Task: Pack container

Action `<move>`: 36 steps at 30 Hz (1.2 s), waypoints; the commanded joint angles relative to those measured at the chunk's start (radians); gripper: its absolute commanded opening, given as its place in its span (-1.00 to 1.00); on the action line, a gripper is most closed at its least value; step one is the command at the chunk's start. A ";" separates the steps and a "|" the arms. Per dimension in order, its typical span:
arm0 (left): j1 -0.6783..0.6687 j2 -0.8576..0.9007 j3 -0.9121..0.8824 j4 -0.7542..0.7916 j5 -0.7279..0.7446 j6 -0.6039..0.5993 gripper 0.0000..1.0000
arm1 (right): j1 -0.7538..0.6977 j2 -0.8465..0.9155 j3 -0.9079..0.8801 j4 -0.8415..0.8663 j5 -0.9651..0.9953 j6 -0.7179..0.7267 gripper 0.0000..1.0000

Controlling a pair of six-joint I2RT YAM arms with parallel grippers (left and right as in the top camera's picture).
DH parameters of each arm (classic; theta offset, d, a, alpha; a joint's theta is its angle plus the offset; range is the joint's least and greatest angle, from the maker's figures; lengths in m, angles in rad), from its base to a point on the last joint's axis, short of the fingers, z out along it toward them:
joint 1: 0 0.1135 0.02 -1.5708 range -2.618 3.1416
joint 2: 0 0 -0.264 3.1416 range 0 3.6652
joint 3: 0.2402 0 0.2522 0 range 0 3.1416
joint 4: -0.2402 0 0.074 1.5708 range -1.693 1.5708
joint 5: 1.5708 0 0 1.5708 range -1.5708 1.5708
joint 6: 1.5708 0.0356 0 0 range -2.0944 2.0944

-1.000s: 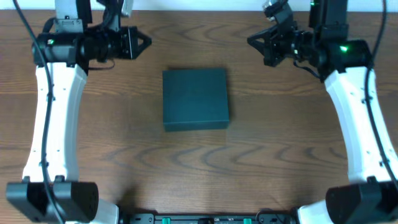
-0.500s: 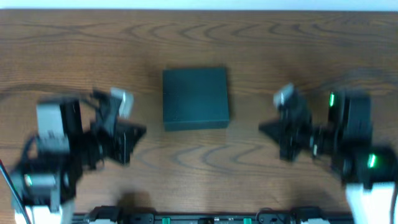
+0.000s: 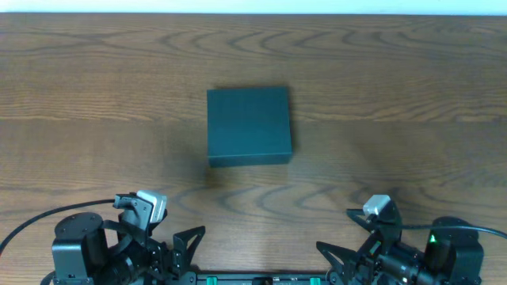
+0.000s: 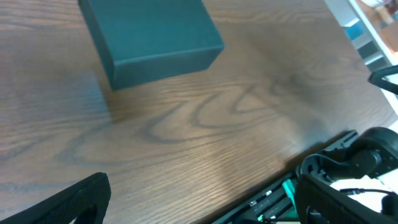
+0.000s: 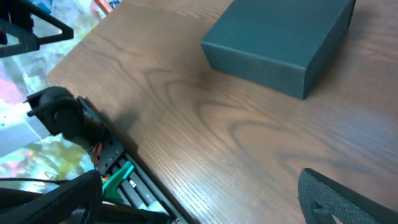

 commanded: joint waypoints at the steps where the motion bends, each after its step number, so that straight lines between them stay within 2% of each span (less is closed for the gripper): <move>1: -0.001 -0.003 -0.007 -0.004 -0.058 -0.014 0.91 | 0.000 -0.005 -0.007 -0.001 -0.012 0.037 0.99; 13: -0.002 -0.004 -0.007 -0.005 -0.085 -0.014 0.91 | 0.000 -0.005 -0.007 -0.001 -0.012 0.037 0.99; 16: -0.010 -0.017 -0.012 0.010 -0.140 -0.003 0.90 | 0.000 -0.005 -0.007 -0.001 -0.012 0.037 0.99; 18: -0.016 -0.053 -0.047 0.084 -0.215 -0.001 0.90 | 0.000 -0.005 -0.007 -0.001 -0.012 0.037 0.99; 20: -0.010 -0.135 -0.184 0.281 -0.349 0.024 0.90 | 0.000 -0.005 -0.007 -0.001 -0.012 0.037 0.98; 22: 0.003 -0.191 -0.290 0.387 -0.395 0.024 0.91 | 0.000 -0.005 -0.007 -0.001 -0.012 0.037 0.99; 27: 0.034 -0.314 -0.549 0.624 -0.430 0.023 0.91 | 0.000 -0.005 -0.007 -0.001 -0.012 0.037 0.99; 36: 0.069 -0.390 -0.768 0.848 -0.428 0.015 0.91 | 0.000 -0.005 -0.007 -0.001 -0.012 0.037 0.99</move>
